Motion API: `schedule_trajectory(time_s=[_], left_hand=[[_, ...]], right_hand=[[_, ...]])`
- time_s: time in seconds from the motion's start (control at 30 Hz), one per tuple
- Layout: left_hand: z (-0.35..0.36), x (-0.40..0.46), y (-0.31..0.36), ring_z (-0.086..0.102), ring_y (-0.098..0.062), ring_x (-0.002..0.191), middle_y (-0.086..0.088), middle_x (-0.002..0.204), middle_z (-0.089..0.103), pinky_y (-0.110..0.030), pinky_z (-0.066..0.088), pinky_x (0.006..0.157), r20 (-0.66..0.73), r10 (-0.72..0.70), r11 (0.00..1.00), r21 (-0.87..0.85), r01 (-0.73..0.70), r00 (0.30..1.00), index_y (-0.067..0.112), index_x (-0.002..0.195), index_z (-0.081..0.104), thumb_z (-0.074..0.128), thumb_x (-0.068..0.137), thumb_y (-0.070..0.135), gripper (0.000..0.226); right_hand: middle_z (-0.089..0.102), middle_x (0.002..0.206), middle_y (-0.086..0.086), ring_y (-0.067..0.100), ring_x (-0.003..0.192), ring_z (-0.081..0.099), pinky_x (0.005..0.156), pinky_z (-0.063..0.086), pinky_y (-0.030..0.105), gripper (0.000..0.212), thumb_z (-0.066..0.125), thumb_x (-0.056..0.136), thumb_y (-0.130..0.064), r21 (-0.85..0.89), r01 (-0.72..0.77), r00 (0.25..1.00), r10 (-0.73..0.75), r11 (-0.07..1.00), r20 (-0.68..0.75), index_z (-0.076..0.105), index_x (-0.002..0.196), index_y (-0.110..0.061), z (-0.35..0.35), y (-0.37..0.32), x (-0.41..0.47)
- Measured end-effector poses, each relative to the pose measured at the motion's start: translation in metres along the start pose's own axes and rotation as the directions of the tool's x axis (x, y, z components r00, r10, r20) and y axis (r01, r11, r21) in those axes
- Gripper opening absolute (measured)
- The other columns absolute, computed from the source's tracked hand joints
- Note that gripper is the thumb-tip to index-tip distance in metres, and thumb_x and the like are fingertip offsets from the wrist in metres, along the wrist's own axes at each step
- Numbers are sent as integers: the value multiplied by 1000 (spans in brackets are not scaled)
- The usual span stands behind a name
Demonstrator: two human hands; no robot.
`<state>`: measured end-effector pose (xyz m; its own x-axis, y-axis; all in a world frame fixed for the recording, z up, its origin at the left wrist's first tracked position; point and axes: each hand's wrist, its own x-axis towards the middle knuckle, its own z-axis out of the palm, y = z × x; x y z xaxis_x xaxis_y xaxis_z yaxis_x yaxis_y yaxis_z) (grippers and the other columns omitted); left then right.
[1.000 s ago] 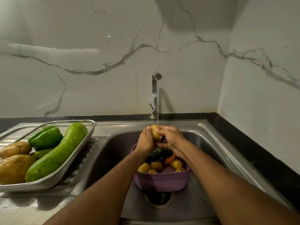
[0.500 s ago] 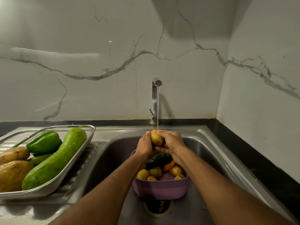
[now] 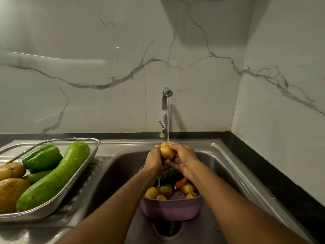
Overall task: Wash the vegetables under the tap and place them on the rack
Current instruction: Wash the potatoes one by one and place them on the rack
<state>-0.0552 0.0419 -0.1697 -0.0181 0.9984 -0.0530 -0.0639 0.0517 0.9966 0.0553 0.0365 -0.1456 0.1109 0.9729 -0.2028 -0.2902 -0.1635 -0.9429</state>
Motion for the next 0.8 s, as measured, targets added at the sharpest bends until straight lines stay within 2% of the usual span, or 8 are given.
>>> schedule_trajectory(time_s=[0.1, 0.17, 0.2, 0.3, 0.47, 0.6, 0.7, 0.8], left_hand=[[4, -3, -6, 64, -11, 72, -11, 91, 67, -18, 52, 57, 48, 108, 986, 123, -113, 993, 10, 117, 62, 25, 113, 38, 46], [6, -5, -9, 64, -10, 79, -7, 97, 67, -27, 59, 74, 83, 135, 974, 170, -148, 987, 13, 122, 60, 25, 113, 38, 44], [8, -7, -9, 62, -9, 77, -5, 96, 66, -28, 60, 77, 90, 141, 971, 182, -155, 986, 14, 122, 59, 25, 113, 38, 43], [7, -6, -10, 62, -8, 82, -2, 96, 65, -17, 52, 67, 57, 158, 968, 188, -166, 986, 19, 121, 59, 26, 113, 38, 39], [0, 1, -14, 65, -20, 107, -7, 115, 66, -45, 53, 101, -45, 177, 971, 174, -167, 983, 21, 131, 57, 30, 105, 59, 54], [0, -1, -11, 66, -21, 106, -5, 116, 64, -45, 58, 95, -40, 232, 956, 194, -220, 972, 21, 130, 46, 35, 105, 58, 46], [3, 0, -9, 67, -25, 107, -11, 118, 62, -47, 58, 96, -3, 175, 975, 141, -173, 985, 18, 130, 39, 32, 108, 53, 42], [1, -1, -9, 67, -24, 109, -12, 120, 63, -45, 58, 97, 32, 172, 979, 105, -175, 985, 16, 130, 45, 29, 109, 50, 43]], right_hand=[[69, 107, 15, 32, 95, 71, 56, 60, 30, 29, 79, 90, -37, -26, -29, 992, 26, 999, -121, 68, 107, -17, -4, 2, 1], [67, 105, 13, 30, 93, 69, 61, 61, 30, 33, 79, 88, -40, -39, -41, 988, 35, 998, -150, 65, 108, -18, -8, 1, 2], [67, 105, 12, 29, 92, 69, 62, 61, 31, 34, 79, 88, -40, -44, -46, 989, 39, 998, -144, 64, 108, -18, -11, 0, 2], [68, 110, 12, 30, 97, 69, 62, 62, 33, 25, 75, 93, -35, -58, -41, 996, 36, 997, -87, 69, 111, -19, -11, 1, 3], [70, 119, 13, 33, 106, 69, 71, 64, 41, 18, 63, 102, -18, -55, 22, 994, -16, 998, 110, 72, 117, -20, -9, -2, 1], [77, 102, 7, 23, 99, 74, 75, 64, 37, 20, 58, 103, -9, -110, 79, 985, -61, 991, 163, 73, 115, -14, -3, -2, -2], [75, 99, 4, 20, 97, 72, 69, 64, 31, 14, 62, 103, -19, -221, 156, 983, -129, 963, 129, 74, 109, -17, -1, 0, -4], [73, 97, 6, 22, 91, 71, 58, 61, 27, 15, 67, 100, -30, -288, 166, 986, -150, 943, 75, 73, 101, -16, -1, 5, -3]])
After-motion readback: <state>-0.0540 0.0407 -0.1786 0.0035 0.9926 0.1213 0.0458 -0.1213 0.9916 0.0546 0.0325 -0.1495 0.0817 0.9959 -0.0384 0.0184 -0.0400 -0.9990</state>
